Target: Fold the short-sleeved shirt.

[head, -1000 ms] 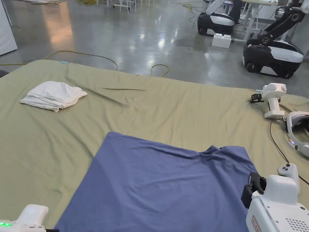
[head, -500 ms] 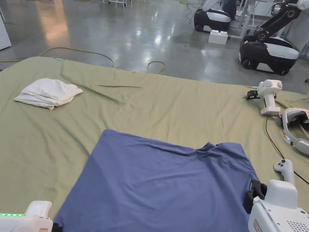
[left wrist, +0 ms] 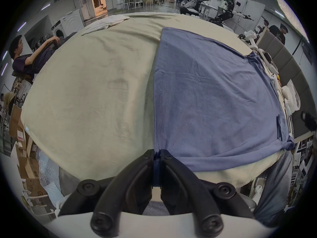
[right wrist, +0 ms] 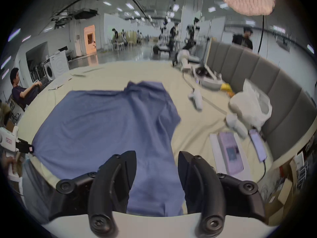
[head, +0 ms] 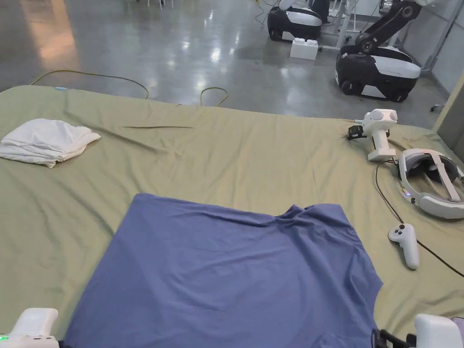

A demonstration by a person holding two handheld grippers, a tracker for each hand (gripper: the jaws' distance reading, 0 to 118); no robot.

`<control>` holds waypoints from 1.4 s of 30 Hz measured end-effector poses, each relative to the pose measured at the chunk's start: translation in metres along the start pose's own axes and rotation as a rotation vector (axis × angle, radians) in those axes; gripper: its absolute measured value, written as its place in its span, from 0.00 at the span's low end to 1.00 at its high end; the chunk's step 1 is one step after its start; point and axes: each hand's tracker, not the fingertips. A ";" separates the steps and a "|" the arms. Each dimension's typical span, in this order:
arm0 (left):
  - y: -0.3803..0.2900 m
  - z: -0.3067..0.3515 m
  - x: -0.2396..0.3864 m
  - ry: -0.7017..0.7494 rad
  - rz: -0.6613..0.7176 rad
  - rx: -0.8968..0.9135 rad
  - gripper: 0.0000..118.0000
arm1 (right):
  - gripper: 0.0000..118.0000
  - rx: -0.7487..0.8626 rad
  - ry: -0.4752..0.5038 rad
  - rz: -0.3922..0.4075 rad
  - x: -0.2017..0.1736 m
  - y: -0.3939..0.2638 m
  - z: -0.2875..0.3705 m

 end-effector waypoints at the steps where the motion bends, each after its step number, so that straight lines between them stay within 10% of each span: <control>1: 0.000 0.001 -0.001 -0.002 0.001 0.002 0.07 | 0.46 -0.043 -0.004 -0.012 0.005 -0.006 -0.001; 11: 0.002 0.001 -0.005 -0.011 0.004 0.000 0.07 | 0.45 -0.315 0.006 0.068 0.005 -0.060 -0.030; 16: 0.001 -0.003 -0.002 -0.008 -0.002 -0.009 0.07 | 0.21 -0.378 0.013 0.025 0.003 -0.066 -0.065; 22: -0.002 -0.006 -0.002 -0.007 -0.001 -0.015 0.07 | 0.06 -0.379 0.014 0.055 0.000 -0.059 -0.057; 42: 0.090 0.019 0.007 -0.054 0.038 0.194 0.07 | 0.05 -0.095 0.013 0.049 0.001 0.066 -0.045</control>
